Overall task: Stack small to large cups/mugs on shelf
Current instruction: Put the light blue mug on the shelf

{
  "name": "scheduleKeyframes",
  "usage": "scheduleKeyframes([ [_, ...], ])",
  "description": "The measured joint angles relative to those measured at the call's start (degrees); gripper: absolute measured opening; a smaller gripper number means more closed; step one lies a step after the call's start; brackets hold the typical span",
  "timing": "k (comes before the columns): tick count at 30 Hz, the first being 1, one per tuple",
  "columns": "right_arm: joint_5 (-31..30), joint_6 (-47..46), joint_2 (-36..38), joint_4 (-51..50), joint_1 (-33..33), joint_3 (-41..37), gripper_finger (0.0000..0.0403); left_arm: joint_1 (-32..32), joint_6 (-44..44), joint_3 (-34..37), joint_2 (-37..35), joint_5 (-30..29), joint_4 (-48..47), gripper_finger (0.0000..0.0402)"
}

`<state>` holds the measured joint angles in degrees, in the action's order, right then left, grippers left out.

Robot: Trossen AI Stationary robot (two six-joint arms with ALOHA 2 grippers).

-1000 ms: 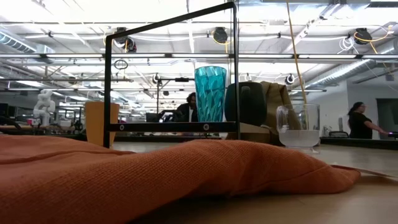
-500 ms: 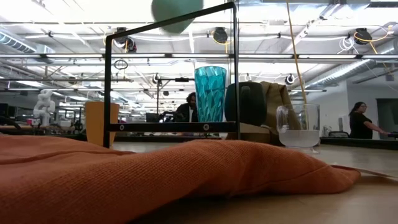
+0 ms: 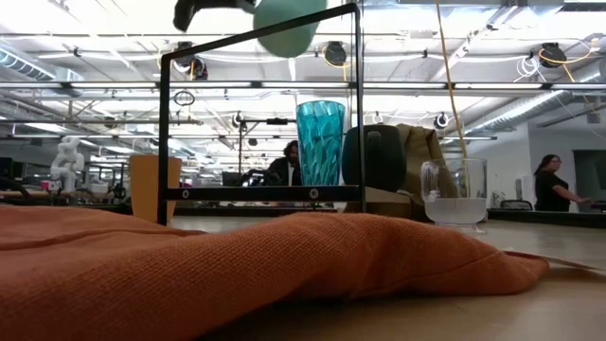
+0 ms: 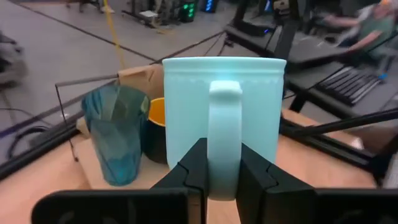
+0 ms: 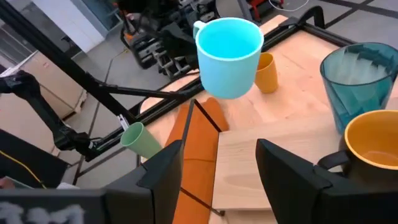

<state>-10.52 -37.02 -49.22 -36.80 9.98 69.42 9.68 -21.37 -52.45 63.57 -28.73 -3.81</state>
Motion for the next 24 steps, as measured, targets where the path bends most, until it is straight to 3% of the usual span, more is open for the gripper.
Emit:
scheduleKeyframes([
  [5,0.1,-0.8,0.2,0.5,0.0,-0.3,0.0192,-1.7,2.3,11.1,-6.7,2.2,10.5,0.0046],
  [8,0.2,-1.1,0.6,0.2,0.0,-0.3,0.0192,-3.6,5.0,16.2,-8.8,7.1,16.2,0.0046],
  [13,0.3,-2.0,1.4,0.7,0.0,-0.3,0.0192,-6.6,4.8,23.3,-8.8,8.6,18.1,0.0046],
  [19,0.3,-6.8,1.9,0.5,0.0,-0.5,0.0192,-10.8,7.2,31.0,-8.5,14.1,31.9,0.0046],
  [24,0.3,-10.5,1.9,1.7,0.0,-2.0,0.0192,-15.6,8.8,36.5,-8.2,22.1,41.2,0.0046],
])
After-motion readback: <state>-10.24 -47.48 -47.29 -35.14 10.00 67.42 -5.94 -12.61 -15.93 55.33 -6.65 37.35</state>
